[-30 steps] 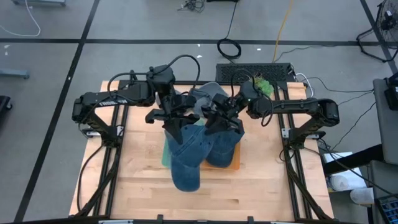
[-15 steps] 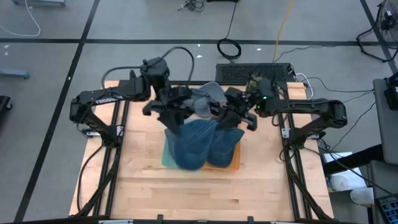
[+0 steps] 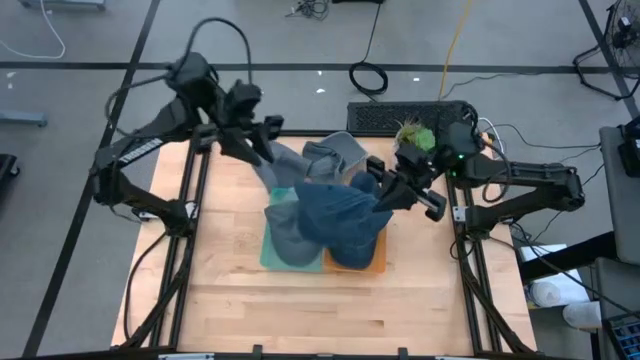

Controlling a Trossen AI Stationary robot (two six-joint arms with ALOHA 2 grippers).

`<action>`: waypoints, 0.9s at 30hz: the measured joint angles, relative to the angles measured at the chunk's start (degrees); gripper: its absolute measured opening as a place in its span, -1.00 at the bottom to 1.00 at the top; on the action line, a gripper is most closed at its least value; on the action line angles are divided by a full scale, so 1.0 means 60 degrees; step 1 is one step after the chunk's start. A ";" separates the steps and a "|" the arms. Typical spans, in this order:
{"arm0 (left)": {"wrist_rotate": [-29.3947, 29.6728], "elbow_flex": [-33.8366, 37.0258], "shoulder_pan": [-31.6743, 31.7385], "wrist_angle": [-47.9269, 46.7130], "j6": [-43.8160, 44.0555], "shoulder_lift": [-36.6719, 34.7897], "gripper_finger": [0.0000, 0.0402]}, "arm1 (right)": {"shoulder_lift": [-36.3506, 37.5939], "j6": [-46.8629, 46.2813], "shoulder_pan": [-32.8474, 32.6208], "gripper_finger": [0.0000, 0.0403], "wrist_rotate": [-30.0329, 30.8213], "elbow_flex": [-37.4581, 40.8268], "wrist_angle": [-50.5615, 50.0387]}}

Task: Pick & Place hat
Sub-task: Put the blue cap into the orange bin

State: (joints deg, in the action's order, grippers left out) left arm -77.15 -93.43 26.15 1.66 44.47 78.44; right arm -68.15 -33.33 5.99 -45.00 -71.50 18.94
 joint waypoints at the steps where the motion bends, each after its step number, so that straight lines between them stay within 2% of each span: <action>1: 0.0012 0.0000 0.0089 -0.0010 0.0001 -0.0071 -0.37 | 0.0044 0.0071 -0.0058 -1.00 0.0246 0.0000 -0.0103; 6: 0.0008 0.0000 0.0587 -0.0028 0.0109 -0.0553 -0.39 | 0.0049 0.0259 -0.0406 -1.00 0.0885 -0.0252 -0.0695; 10: 0.0051 0.0000 0.1147 -0.0035 0.0113 -0.0938 -0.39 | 0.0007 0.1649 -0.0923 -1.00 0.1816 -0.1133 -0.2877; 16: 0.0121 0.0000 0.2089 -0.0031 0.0120 -0.1566 -0.39 | -0.0105 0.3633 -0.1897 -1.00 0.4669 -0.2859 -0.6763; 20: 0.0125 0.0000 0.2523 -0.0028 0.0217 -0.1863 -0.39 | -0.0255 0.4177 -0.2557 -1.00 0.6685 -0.3679 -0.8330; 23: 0.0111 0.0000 0.2706 -0.0025 0.0511 -0.2001 -0.39 | -0.0449 0.4359 -0.2997 -1.00 0.7802 -0.4078 -0.9174; 27: 0.0107 0.0000 0.2852 -0.0031 0.0830 -0.2070 -0.39 | -0.0797 0.4435 -0.3385 -1.00 0.8614 -0.4540 -1.0243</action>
State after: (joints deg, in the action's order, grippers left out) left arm -76.51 -93.43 43.26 1.48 49.45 66.02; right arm -72.93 -6.72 -14.32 6.68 -98.74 -42.52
